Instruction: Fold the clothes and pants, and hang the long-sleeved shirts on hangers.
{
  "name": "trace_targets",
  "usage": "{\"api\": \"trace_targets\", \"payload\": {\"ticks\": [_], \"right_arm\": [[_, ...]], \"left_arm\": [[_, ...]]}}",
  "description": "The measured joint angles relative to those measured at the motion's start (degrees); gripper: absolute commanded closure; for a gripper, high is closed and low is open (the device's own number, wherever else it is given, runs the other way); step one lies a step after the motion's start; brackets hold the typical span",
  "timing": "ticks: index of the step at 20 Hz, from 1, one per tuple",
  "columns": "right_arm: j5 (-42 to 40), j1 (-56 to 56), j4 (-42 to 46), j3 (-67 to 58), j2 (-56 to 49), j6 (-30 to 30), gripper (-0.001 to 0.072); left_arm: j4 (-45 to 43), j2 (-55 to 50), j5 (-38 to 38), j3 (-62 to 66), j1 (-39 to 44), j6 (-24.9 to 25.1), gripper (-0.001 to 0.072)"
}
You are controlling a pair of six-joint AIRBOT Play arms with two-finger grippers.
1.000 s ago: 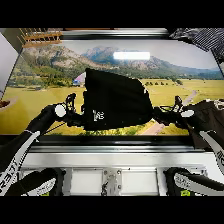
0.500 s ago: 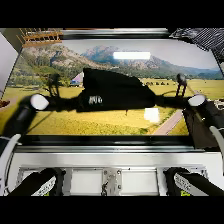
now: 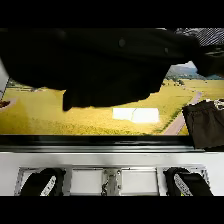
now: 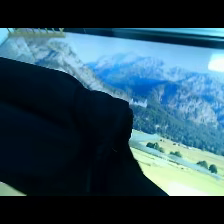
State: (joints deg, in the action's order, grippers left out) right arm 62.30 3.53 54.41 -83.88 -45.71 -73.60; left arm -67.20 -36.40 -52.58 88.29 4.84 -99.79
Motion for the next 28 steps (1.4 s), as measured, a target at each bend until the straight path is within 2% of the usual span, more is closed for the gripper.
{"api": "trace_targets", "payload": {"ticks": [4, 8, 12, 15, 18, 22, 25, 28], "right_arm": [[6.9, 0.0, 0.3, -1.8, 7.3, -5.0, 0.0679], [17.1, 0.0, 1.5, -2.3, 9.6, -14.5, 0.0679], [28.7, 0.0, 4.0, -1.8, 4.5, -22.4, 0.0679], [31.8, -0.5, 7.8, -0.5, -3.7, -24.3, 0.0679], [30.0, -1.3, 12.8, 0.1, -15.2, -23.8, 0.0679], [16.8, -1.6, 16.6, -0.2, -27.5, -22.4, 0.0679], [8.7, -1.6, 17.7, -0.4, -31.5, -22.2, 0.0679], [6.2, -1.7, 19.6, -0.4, -32.2, -21.9, 0.0679]], "left_arm": [[0.0, 5.3, 0.0, 3.8, -0.1, -0.7, 0.0694], [-0.2, 3.7, -0.1, 3.1, -0.1, -1.5, 0.0694], [-0.3, -6.2, -2.6, -2.9, -0.1, -1.7, 0.0694], [1.4, -19.4, -3.6, -6.2, -0.1, -1.7, 0.0694], [6.3, -35.4, -3.9, -3.0, -0.1, 0.2, 0.0694], [12.2, -51.9, -3.9, 7.5, -0.2, 3.1, 0.0694], [14.0, -57.5, -4.9, 13.5, -0.2, 4.0, 0.0694], [12.5, -58.0, -8.2, 16.1, 0.2, 4.8, 0.0694]]}}
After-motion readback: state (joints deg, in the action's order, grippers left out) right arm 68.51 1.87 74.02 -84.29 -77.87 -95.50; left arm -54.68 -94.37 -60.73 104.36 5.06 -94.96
